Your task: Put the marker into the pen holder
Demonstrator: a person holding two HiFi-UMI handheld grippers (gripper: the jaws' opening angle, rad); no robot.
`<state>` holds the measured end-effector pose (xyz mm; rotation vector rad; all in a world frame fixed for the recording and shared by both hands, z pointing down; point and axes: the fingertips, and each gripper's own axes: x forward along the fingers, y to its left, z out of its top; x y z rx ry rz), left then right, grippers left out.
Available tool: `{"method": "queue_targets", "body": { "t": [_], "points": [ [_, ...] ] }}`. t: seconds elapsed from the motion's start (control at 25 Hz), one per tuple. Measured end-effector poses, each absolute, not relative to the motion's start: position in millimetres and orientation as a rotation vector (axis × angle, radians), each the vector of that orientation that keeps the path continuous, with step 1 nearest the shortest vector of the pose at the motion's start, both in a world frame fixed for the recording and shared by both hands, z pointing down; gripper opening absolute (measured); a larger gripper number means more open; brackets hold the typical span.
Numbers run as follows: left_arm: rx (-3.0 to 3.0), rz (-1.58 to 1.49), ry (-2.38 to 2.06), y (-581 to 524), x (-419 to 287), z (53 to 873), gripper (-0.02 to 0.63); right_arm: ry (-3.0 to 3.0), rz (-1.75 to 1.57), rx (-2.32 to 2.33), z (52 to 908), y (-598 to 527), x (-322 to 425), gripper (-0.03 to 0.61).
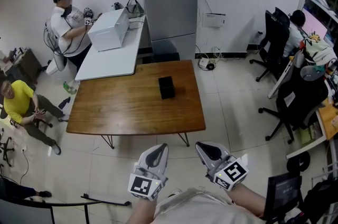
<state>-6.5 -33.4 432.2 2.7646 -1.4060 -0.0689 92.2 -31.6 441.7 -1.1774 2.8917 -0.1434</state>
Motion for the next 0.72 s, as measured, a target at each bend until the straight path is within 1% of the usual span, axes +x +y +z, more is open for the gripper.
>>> {"method": "queue_targets", "body": {
  "t": [0.72],
  "points": [
    [2.769, -0.093, -1.419, -35.8, -20.0, 435.2, 0.015, 2.876, -0.152, -1.222, 442.8, -35.6, 81.8, 0.002]
  ]
}}
